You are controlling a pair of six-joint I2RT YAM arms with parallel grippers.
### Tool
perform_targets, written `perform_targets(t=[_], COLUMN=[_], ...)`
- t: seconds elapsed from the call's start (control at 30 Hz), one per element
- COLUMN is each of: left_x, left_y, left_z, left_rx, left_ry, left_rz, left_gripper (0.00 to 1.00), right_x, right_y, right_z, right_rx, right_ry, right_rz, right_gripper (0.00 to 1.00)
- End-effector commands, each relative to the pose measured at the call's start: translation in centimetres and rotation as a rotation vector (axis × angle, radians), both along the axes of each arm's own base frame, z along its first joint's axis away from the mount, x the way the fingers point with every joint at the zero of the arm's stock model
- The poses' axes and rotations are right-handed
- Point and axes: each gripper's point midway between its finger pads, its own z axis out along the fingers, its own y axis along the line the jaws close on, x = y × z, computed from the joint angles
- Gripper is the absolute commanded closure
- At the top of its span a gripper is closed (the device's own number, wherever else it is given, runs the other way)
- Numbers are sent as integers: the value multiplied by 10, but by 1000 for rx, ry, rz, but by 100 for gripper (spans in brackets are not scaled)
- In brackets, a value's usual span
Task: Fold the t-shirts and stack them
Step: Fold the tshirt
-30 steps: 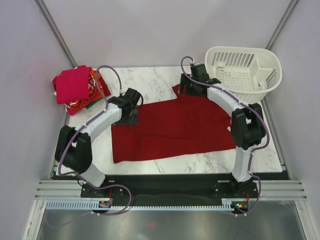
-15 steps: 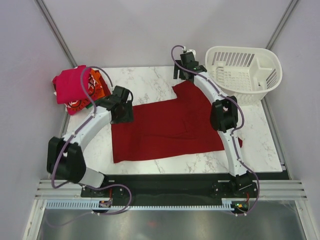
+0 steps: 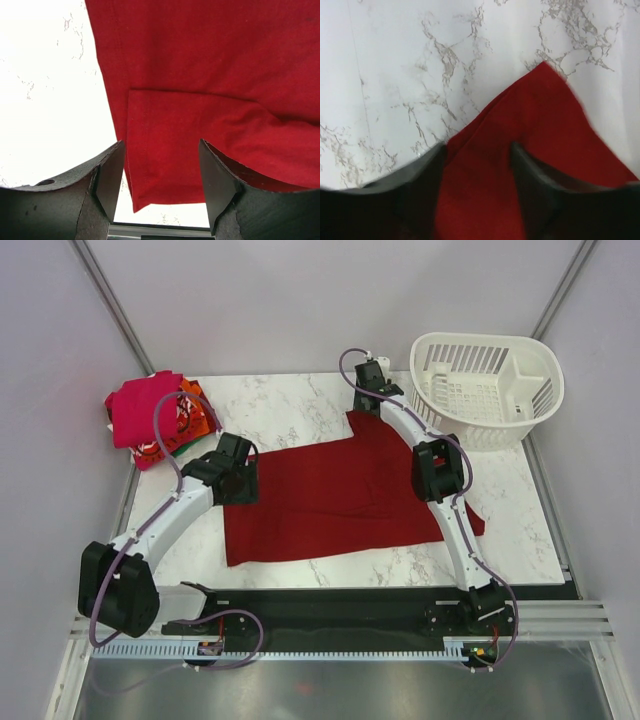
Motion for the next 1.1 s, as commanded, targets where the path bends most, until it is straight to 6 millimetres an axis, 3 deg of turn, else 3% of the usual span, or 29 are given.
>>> perform_targets(t=[0.0, 0.13, 0.23, 0.3, 0.43, 0.47, 0.5, 0.53, 0.57, 0.6, 0.63, 0.67, 0.87, 1.07], left_x=[14, 13, 14, 18, 37, 49, 57, 65, 81, 91, 100, 118, 172, 196], left_y=[-1, 0, 2, 6, 10, 9, 15, 19, 25, 35, 42, 56, 91, 90], left_z=[8, 9, 7, 6, 14, 27, 31, 22, 31, 27, 8, 14, -19, -46], left_rx=[14, 16, 28, 54, 79, 85, 124, 168, 197, 245, 274, 269, 206, 184], left_ry=[-49, -53, -49, -48, -50, -83, -98, -69, -91, -77, -16, -22, 53, 83], left_rz=[-33, -31, -25, -10, 25, 34, 55, 61, 75, 98, 105, 144, 174, 126], left_gripper=[33, 33, 33, 32, 30, 28, 27, 26, 26, 26, 27, 29, 39, 41], right_x=[0, -4, -4, 0, -3, -10, -15, -21, -32, -36, -37, -37, -37, -36], right_y=[7, 11, 13, 13, 13, 11, 11, 13, 9, 9, 7, 9, 9, 15], right_z=[-23, -33, -30, -16, 8, 12, 10, 7, -1, -4, -5, -3, -7, -3], right_rx=[49, 78, 78, 80, 104, 124, 135, 153, 169, 174, 170, 165, 145, 172], right_ry=[30, 53, 46, 15, -31, -33, -30, -26, -29, -26, -20, -19, -7, -10], right_rz=[3, 12, 25, 33, 28, 14, 8, 17, 9, 12, 16, 37, 76, 100], right_gripper=[44, 74, 86, 94, 100, 100, 100, 100, 100, 100, 100, 100, 100, 100])
